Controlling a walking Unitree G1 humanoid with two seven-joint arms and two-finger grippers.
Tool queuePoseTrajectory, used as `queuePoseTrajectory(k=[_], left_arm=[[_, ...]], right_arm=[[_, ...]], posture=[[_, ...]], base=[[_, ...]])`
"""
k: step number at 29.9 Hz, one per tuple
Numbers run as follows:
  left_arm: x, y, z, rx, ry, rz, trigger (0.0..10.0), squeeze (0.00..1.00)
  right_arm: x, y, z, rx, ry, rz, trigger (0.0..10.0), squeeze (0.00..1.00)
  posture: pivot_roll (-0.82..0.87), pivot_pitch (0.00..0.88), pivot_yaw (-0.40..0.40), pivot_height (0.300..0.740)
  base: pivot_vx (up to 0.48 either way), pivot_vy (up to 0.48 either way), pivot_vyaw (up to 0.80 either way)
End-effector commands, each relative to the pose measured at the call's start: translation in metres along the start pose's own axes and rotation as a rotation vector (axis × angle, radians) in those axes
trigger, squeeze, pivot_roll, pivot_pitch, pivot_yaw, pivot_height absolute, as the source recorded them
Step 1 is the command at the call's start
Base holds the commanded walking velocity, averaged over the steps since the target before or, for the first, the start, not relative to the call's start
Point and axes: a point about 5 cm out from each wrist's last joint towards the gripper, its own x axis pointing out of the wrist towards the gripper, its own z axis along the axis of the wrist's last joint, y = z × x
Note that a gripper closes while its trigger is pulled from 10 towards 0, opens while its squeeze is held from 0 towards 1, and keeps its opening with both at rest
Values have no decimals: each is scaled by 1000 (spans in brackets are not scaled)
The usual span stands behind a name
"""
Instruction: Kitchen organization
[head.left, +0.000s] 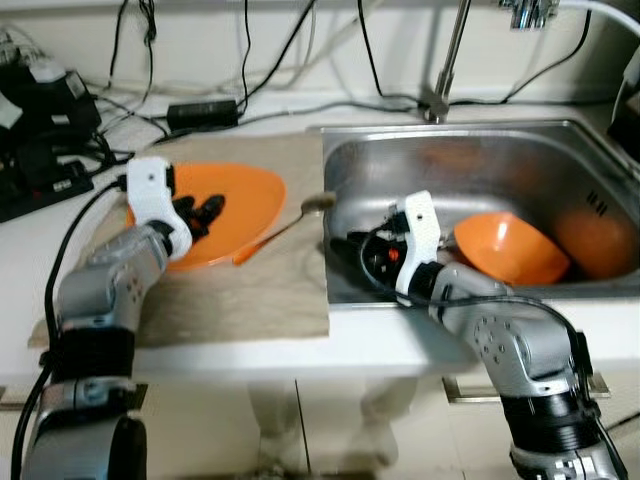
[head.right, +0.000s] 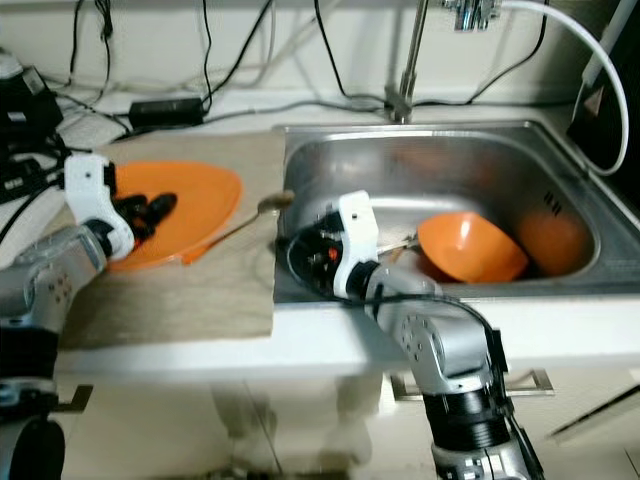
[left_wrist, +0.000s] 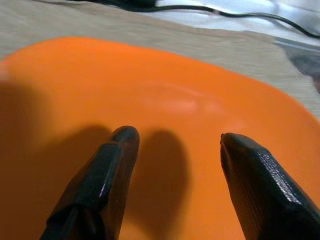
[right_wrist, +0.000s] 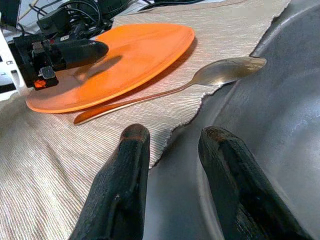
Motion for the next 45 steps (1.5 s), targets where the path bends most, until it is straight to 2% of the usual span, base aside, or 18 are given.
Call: queuePoseTrajectory(k=[1, 7, 12, 14, 19, 23, 27, 32, 37, 45], left_arm=[[1, 2, 14, 2, -41, 12, 10000, 0], [2, 13, 27, -10, -85, 34, 10000, 0], [-1, 21, 37, 4, -114, 53, 10000, 0], [-6, 28, 42, 36, -117, 69, 10000, 0], [-13, 50, 35, 82, -43, 105, 10000, 0], [-18, 62, 28, 114, 19, 122, 10000, 0], [-20, 67, 24, 91, 59, 114, 10000, 0], [-23, 71, 23, -6, 89, 81, 10000, 0], [-24, 75, 23, -58, 96, 79, 10000, 0], [-27, 84, 21, -106, 109, 100, 10000, 0]], right_arm=[[-2, -1, 1, 12, -13, 5, 10000, 0], [-2, -1, -1, 15, -9, 3, 10000, 0], [-2, -1, -1, 18, -8, 3, 10000, 0], [-2, -2, -2, 20, -6, 1, 10000, 0], [-2, -2, -3, 23, -2, 1, 10000, 0], [-3, -3, -4, 24, 1, 1, 10000, 0], [-3, -3, -4, 26, 4, 2, 10000, 0], [-3, -3, -6, 31, 10, 2, 10000, 0], [-4, -4, -7, 32, 15, 1, 10000, 0], [-4, -6, -7, 32, 19, 0, 10000, 0]], posture=[[-54, 0, 59, 740], [-53, 0, 60, 740], [-50, 2, 61, 740], [-48, 4, 60, 740], [-40, 12, 56, 740], [-37, 14, 53, 740], [-38, 15, 51, 740], [-40, 8, 49, 740], [-40, 6, 48, 740], [-43, 0, 45, 740]], base=[[0, 0, 0], [0, 0, 0], [0, 0, 0], [0, 0, 0], [0, 0, 0], [0, 0, 0], [0, 0, 0], [0, 0, 0], [0, 0, 0], [0, 0, 0]])
